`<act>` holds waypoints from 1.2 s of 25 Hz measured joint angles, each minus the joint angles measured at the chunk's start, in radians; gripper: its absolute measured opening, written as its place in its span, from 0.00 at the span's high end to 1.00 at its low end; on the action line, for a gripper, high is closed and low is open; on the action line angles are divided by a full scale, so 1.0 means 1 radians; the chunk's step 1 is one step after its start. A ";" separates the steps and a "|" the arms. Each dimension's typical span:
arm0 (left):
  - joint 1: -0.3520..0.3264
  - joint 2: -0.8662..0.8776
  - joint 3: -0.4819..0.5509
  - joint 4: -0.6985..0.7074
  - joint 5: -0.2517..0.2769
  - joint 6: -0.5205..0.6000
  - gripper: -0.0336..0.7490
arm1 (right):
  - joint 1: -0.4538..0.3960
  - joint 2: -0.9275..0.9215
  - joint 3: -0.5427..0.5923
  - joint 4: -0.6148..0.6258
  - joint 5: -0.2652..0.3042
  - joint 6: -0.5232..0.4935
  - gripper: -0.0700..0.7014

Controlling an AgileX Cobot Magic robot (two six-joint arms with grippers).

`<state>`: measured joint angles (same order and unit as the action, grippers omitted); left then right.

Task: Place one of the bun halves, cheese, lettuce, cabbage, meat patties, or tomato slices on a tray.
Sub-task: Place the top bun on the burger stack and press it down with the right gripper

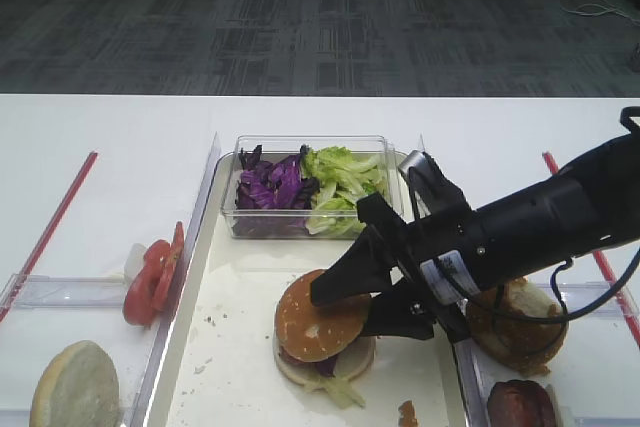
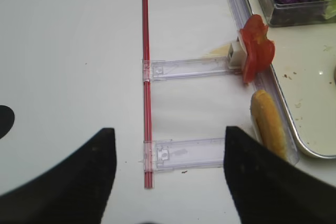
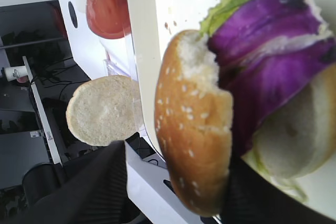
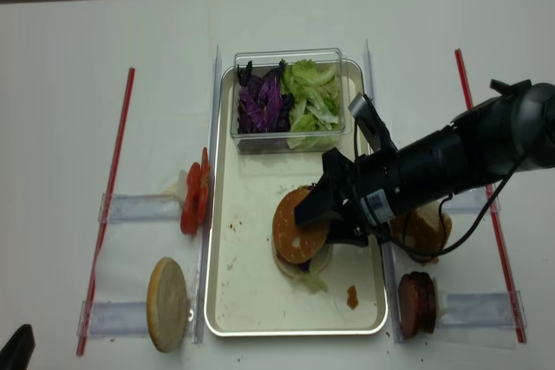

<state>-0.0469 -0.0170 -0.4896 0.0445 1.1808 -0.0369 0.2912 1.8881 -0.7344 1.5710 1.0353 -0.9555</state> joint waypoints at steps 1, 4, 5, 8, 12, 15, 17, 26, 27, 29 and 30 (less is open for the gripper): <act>0.000 0.000 0.000 0.000 0.000 0.000 0.42 | 0.000 0.000 0.000 -0.002 0.000 0.002 0.40; 0.000 0.000 0.000 0.000 0.000 0.000 0.42 | 0.000 0.000 -0.005 -0.011 0.000 0.012 0.40; 0.000 0.000 0.000 0.000 0.000 0.000 0.42 | 0.000 0.000 -0.009 -0.016 0.000 0.017 0.40; 0.000 0.000 0.000 0.000 0.000 0.000 0.42 | 0.000 0.000 -0.019 -0.025 0.002 0.033 0.40; 0.000 0.000 0.000 0.000 0.000 0.000 0.42 | 0.000 0.000 -0.023 -0.070 -0.006 0.073 0.40; 0.000 0.000 0.000 0.000 0.000 0.000 0.42 | 0.000 -0.012 -0.023 -0.108 -0.023 0.095 0.40; 0.000 0.000 0.000 0.000 0.000 0.000 0.42 | 0.000 -0.034 -0.023 -0.115 -0.034 0.105 0.40; 0.000 0.000 0.000 0.000 0.000 0.000 0.42 | 0.000 -0.059 -0.077 -0.231 -0.052 0.217 0.40; 0.000 0.000 0.000 0.000 0.000 0.000 0.42 | 0.000 -0.061 -0.086 -0.247 -0.052 0.230 0.40; 0.000 0.000 0.000 0.000 0.000 0.000 0.42 | 0.000 -0.063 -0.103 -0.286 -0.058 0.264 0.40; 0.000 0.000 0.000 0.000 0.000 0.000 0.42 | 0.000 -0.065 -0.114 -0.309 -0.059 0.284 0.40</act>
<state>-0.0469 -0.0170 -0.4896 0.0445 1.1808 -0.0369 0.2912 1.8235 -0.8481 1.2618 0.9766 -0.6714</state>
